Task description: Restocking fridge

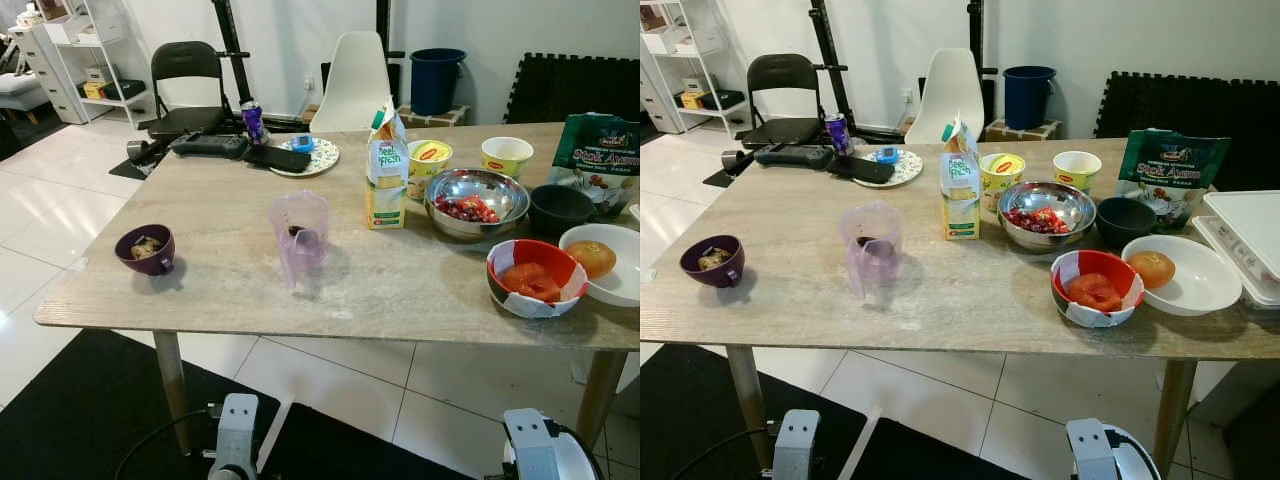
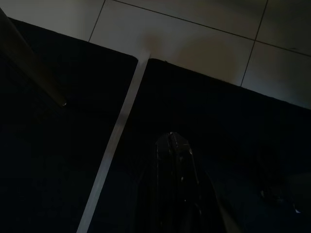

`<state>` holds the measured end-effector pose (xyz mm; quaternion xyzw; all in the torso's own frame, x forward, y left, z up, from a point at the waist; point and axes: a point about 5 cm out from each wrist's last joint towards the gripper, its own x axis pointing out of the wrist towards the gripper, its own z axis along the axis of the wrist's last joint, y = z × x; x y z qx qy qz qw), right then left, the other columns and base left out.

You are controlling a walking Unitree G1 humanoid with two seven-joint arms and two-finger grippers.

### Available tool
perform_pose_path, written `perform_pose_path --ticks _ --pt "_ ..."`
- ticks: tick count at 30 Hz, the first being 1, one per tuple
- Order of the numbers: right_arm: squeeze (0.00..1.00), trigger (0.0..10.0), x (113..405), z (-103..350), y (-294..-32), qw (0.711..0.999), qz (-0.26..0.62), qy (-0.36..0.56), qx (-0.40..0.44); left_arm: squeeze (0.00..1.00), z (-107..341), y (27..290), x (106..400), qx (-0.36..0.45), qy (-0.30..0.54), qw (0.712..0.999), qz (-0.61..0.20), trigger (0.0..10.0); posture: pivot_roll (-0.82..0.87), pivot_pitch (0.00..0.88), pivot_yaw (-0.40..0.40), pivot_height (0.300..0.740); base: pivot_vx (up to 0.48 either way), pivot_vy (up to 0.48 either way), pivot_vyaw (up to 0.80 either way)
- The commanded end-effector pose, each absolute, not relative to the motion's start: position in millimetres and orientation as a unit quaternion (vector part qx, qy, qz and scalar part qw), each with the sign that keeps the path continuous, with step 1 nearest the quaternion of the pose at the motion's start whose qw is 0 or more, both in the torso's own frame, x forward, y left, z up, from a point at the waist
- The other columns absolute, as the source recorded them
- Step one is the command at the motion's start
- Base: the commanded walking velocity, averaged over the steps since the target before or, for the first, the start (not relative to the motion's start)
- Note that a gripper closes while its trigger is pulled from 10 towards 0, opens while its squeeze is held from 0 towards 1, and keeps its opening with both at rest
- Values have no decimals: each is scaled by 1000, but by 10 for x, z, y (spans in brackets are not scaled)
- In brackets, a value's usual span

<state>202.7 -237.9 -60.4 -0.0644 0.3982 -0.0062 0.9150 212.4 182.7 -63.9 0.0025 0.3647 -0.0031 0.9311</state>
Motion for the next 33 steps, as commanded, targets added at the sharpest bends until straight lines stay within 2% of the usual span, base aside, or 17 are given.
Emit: perform_pose_path --ticks 1,33 --pt "0 10000 1991 -622 -2391 912 -9 404 -65 0 -663 1842 2085 7 374 928 -4 10000 -44 77 59 740 0 0 0" --pt "0 10000 1965 -628 -2419 912 -14 404 -68 0 -676 1820 2073 13 378 925 -10 10000 -47 51 63 740 0 0 0"
